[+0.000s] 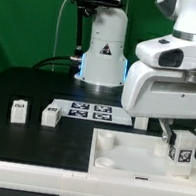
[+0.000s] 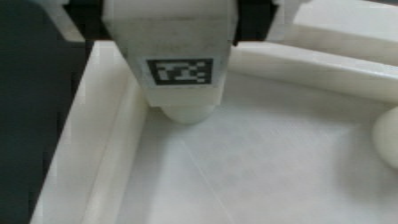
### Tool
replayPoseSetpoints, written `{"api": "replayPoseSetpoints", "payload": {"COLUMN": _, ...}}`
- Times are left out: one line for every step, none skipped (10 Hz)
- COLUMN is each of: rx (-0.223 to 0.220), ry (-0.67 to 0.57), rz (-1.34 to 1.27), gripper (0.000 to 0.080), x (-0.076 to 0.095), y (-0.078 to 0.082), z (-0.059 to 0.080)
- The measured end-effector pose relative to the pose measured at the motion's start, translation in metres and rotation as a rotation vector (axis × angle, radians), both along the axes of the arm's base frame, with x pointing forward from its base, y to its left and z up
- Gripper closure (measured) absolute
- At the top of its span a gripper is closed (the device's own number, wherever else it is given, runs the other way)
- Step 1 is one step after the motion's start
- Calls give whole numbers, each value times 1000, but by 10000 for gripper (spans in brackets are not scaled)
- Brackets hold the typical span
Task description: Assemble one leg
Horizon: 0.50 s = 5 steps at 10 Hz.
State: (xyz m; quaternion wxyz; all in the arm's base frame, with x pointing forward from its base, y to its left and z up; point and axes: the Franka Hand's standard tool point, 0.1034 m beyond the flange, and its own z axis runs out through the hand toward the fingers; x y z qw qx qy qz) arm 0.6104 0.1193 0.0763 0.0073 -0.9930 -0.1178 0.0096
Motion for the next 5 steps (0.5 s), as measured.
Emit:
{"api": "replayPoseSetpoints", "payload": {"rx": -1, "ry": 1, "rz": -44, "gripper": 508, "x": 0, "y": 0, "z": 0}}
{"api": "replayPoseSetpoints", "payload": {"rx": -1, "ry": 1, "rz": -56, "gripper": 508, "x": 0, "y": 0, "z": 0}}
{"api": "replayPoseSetpoints", "payload": {"rx": -3, "ry": 2, "rz": -166, "gripper": 508, "x": 0, "y": 0, "z": 0}}
{"api": "replayPoseSetpoints", "payload": {"rx": -4, "ry": 0, "rz": -287, "gripper": 508, "x": 0, "y": 1, "z": 0}}
{"api": "replayPoseSetpoints", "payload": {"rx": -8, "ry": -6, "rz": -492, "gripper": 508, "x": -1, "y": 5, "z": 0}}
